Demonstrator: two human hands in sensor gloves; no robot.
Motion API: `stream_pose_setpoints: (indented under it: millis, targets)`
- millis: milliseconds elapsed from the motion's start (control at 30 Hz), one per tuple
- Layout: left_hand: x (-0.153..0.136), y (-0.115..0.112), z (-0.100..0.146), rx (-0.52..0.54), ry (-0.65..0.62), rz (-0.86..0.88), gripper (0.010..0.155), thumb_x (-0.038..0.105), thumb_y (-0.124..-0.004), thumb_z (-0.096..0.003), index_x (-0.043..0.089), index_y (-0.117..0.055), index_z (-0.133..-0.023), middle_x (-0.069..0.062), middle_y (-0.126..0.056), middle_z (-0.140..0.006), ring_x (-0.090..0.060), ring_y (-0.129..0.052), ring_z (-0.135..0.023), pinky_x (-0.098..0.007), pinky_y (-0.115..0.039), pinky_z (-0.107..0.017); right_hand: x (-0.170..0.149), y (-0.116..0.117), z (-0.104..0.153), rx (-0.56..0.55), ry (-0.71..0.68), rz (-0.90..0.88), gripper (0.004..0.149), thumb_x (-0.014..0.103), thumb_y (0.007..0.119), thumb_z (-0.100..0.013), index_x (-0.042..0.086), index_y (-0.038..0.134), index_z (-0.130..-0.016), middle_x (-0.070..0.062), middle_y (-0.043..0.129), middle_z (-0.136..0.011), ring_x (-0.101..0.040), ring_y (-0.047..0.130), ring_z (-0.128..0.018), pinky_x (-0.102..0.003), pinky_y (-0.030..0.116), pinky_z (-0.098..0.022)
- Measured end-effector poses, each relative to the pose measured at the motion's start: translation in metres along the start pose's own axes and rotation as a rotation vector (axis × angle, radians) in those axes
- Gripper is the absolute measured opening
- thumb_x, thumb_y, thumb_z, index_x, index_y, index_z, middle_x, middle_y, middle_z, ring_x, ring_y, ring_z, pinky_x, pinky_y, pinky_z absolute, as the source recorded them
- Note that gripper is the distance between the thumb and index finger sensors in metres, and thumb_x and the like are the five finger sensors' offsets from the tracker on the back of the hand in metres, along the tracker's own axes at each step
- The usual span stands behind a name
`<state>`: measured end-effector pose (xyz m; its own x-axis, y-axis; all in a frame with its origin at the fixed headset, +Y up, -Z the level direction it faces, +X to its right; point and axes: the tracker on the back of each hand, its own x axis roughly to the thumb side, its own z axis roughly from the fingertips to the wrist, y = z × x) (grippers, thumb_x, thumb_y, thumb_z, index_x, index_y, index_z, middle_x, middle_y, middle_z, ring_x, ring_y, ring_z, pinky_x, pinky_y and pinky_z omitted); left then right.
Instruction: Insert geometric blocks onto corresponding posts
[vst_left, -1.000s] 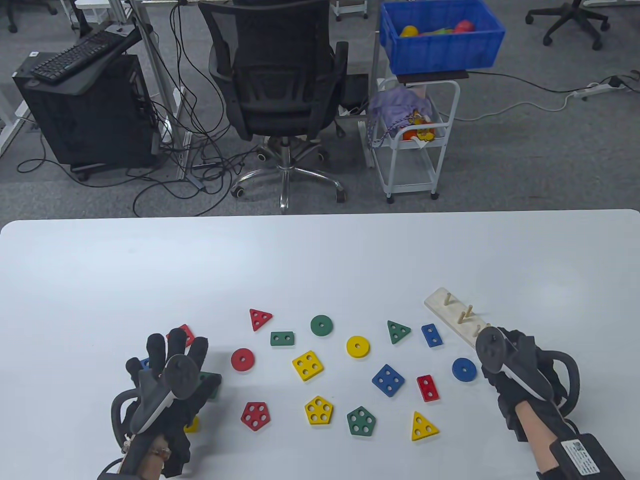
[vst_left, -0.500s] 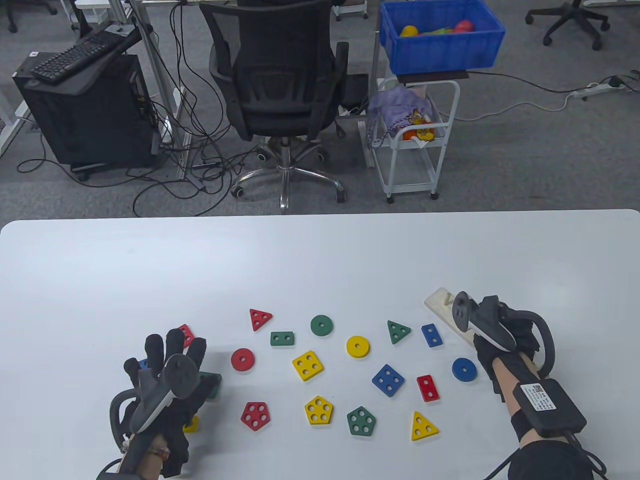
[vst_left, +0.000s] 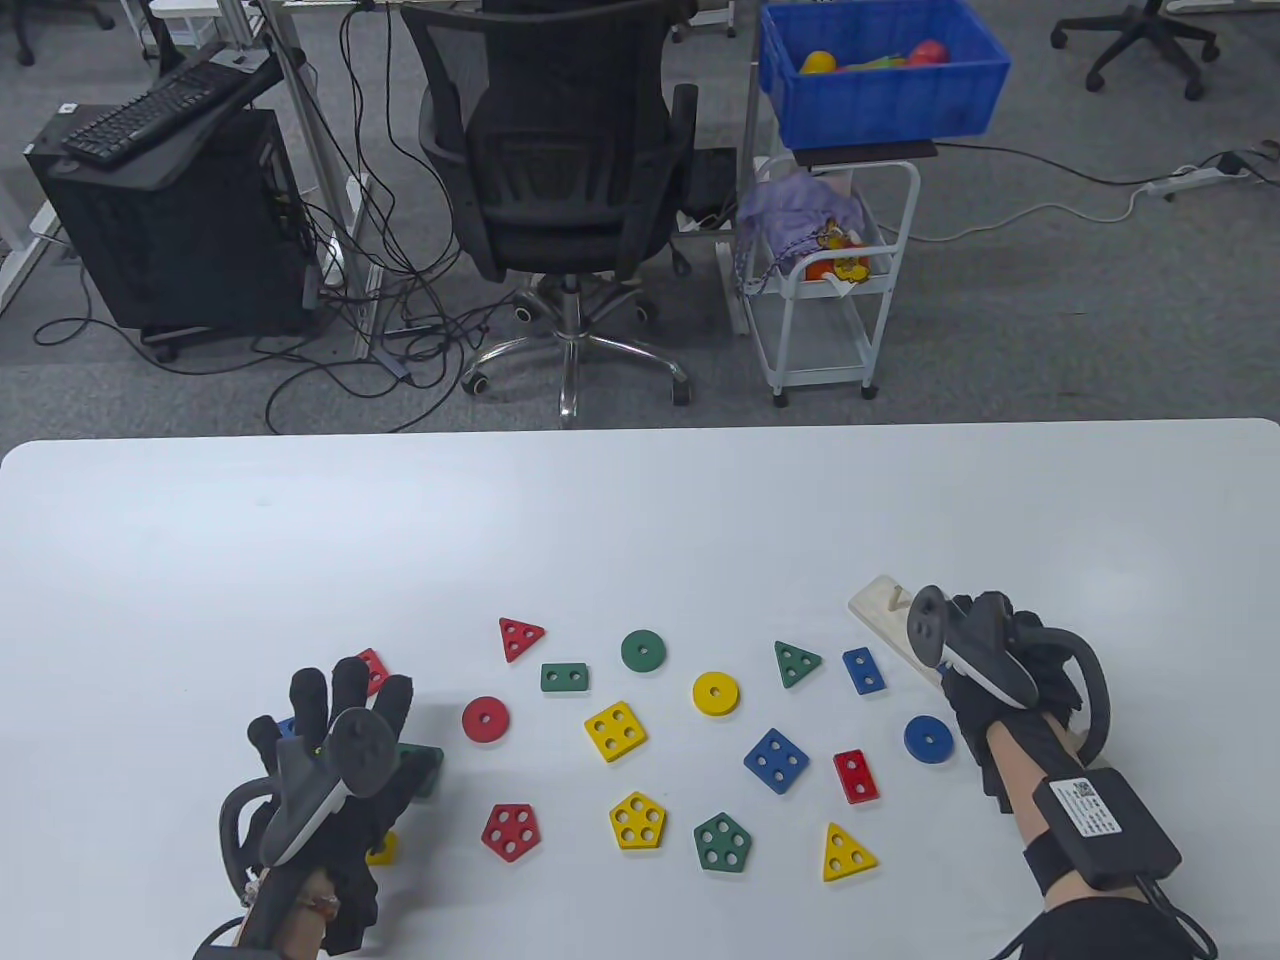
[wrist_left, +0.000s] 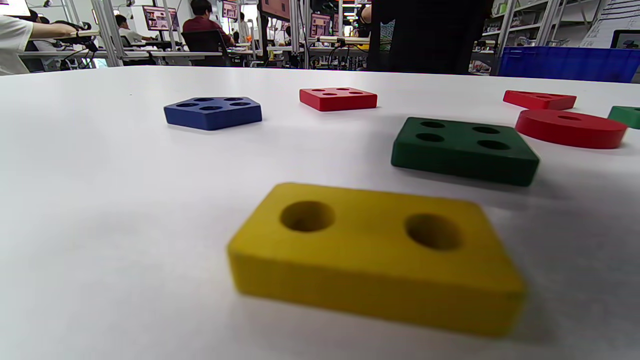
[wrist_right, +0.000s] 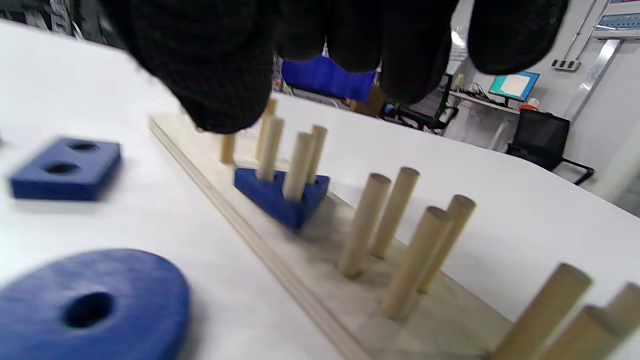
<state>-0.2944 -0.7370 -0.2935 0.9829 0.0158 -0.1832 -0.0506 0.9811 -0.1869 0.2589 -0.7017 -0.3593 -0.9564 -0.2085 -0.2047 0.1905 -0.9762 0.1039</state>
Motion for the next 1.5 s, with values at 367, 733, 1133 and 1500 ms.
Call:
stream_pose_setpoints:
  millis: [367,733,1133,1500]
  targets:
    - [0.001,0.0,0.0,0.001,-0.004,0.0,0.078,0.077,-0.052,-0.0335,0.06,-0.023,-0.104,0.023,0.0,-0.117,-0.019,0.002,-0.113,-0.061,-0.01,-0.08,0.018,0.036,0.046,0.121,-0.144,-0.045,0.064,0.045,0.085,-0.043,0.019,0.066,-0.099,-0.014,0.076,-0.099,-0.036,0.091,-0.072,-0.056,0.078,-0.051]
    - [0.001,0.0,0.0,-0.002,-0.004,-0.004,0.078,0.077,-0.052,-0.0337,0.06,-0.024,-0.104,0.023,0.0,-0.117,-0.019,0.002,-0.113,-0.061,-0.01,-0.08,0.031,0.05,0.042,0.074,-0.121,-0.003,0.059,0.041,0.088,-0.04,0.018,0.073,-0.093,-0.014,0.086,-0.089,-0.031,0.097,-0.062,-0.053,0.082,-0.047]
    - [0.002,-0.001,0.0,-0.01,-0.004,-0.009,0.078,0.077,-0.052,-0.0336,0.06,-0.023,-0.104,0.023,0.0,-0.117,-0.019,0.002,-0.113,-0.061,-0.01,-0.08,0.027,0.031,0.037,0.03,-0.177,-0.094,0.065,0.045,0.091,-0.038,0.018,0.07,-0.093,-0.013,0.08,-0.092,-0.032,0.092,-0.061,-0.053,0.081,-0.046]
    - [0.0,0.0,0.0,-0.016,0.012,-0.009,0.078,0.077,-0.052,-0.0337,0.06,-0.023,-0.104,0.022,0.0,-0.117,-0.019,0.002,-0.113,-0.061,-0.01,-0.08,0.029,-0.021,-0.029,-0.026,-0.077,-0.187,0.066,0.043,0.092,-0.037,0.018,0.07,-0.094,-0.013,0.079,-0.093,-0.033,0.091,-0.061,-0.054,0.079,-0.048]
